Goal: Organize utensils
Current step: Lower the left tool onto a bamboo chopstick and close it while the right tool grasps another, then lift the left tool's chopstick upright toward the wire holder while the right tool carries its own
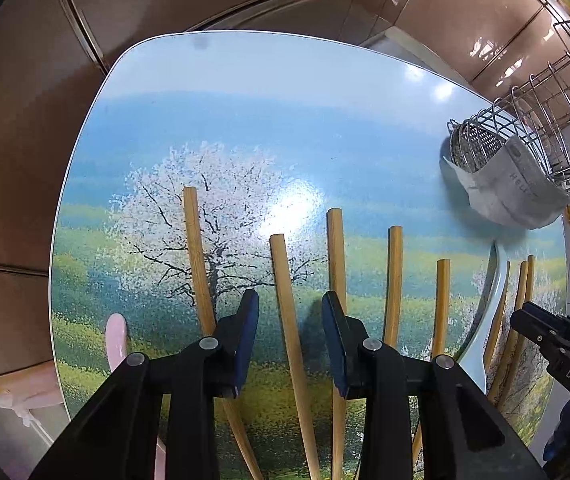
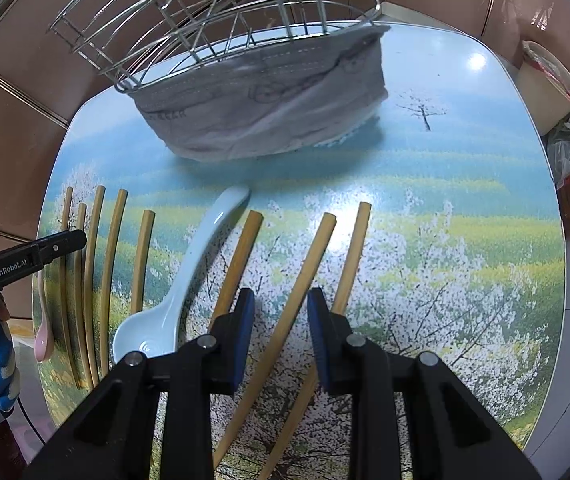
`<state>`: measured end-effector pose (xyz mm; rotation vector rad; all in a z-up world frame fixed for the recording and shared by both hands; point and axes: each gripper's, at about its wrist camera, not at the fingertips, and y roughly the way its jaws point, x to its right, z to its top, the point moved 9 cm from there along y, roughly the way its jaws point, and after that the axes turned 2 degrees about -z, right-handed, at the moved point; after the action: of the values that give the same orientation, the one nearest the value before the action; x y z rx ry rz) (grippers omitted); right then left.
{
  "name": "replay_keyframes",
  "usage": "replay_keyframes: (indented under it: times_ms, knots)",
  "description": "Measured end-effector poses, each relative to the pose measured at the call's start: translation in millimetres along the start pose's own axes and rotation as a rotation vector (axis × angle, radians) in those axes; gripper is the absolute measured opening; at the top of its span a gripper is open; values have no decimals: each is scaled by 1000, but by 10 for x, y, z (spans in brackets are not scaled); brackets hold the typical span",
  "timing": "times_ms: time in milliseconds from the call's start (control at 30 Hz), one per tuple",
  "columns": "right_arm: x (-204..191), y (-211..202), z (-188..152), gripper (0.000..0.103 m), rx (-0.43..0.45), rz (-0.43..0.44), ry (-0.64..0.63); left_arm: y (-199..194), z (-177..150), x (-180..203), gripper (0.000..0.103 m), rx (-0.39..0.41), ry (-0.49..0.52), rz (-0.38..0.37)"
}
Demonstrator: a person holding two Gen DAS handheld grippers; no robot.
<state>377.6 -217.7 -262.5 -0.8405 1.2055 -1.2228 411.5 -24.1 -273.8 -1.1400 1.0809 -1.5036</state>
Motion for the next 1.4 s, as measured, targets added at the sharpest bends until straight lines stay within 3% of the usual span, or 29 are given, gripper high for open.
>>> replay_keyframes:
  times_ms: [233,400,600,1033,1400]
  knots:
    - [20,5,-10,19,-20,-14,-1,8,28,166,13,-32,-2,-13]
    - [6,11,-40,16,-23,-19,6,29,13,164,6,-40,-23,-32]
    - [-96,43,-92,8,-25,-23,3,35,-31,163,6,-29,-32,-34]
    - [-165,13,-236,6,6,35,60,-26,-184,167,6,0,-96,-63]
    - [-192,-545,-668,6,148,127,28,-559,-486,250,6,118,-63,-73]
